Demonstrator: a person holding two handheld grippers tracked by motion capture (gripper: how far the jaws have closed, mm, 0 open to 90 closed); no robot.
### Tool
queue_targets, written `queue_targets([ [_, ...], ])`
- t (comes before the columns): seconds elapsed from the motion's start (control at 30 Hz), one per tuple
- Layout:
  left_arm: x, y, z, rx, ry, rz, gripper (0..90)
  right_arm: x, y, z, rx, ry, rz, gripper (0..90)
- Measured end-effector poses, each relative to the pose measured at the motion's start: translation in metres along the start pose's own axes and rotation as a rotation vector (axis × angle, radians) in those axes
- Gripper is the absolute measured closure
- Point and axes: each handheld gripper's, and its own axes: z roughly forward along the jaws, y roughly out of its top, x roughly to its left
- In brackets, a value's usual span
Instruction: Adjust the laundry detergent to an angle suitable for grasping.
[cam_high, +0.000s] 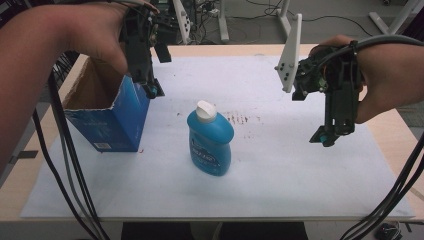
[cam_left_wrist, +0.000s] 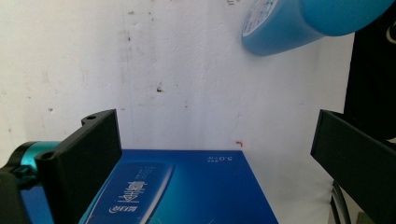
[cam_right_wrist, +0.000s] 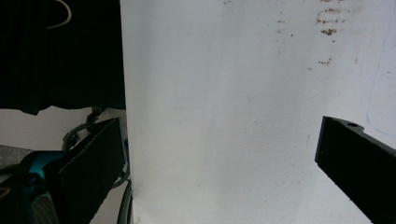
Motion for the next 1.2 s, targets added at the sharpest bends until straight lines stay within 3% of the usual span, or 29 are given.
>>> queue_targets([
  [0.23,0.002,0.002,-0.006,-0.003,0.006,-0.019,1.7,0.004,0.0,-0.002,-0.001,-0.006,-0.008,1.1],
  [0.4,0.002,0.004,-0.006,0.015,0.0,-0.028,1.7,0.011,-0.001,-0.003,-0.004,-0.01,0.005,1.1],
  [0.5,0.002,0.005,-0.006,0.036,-0.001,-0.039,1.7,0.012,-0.001,-0.005,-0.004,-0.016,-0.011,1.1],
  [0.8,0.007,0.007,-0.016,0.053,0.008,-0.032,1.7,0.012,0.001,-0.004,0.0,-0.014,-0.007,1.2],
  [1.0,0.011,0.009,-0.013,0.062,0.01,-0.028,1.7,0.012,0.001,-0.003,0.002,-0.018,-0.005,1.1],
  [1.03,0.012,0.009,-0.013,0.065,0.006,-0.027,1.7,0.014,0.001,-0.004,0.012,-0.015,0.014,1.1],
  [1.2,0.012,0.008,-0.012,0.059,0.011,-0.032,1.7,0.011,0.0,-0.002,0.009,-0.014,-0.008,1.1],
])
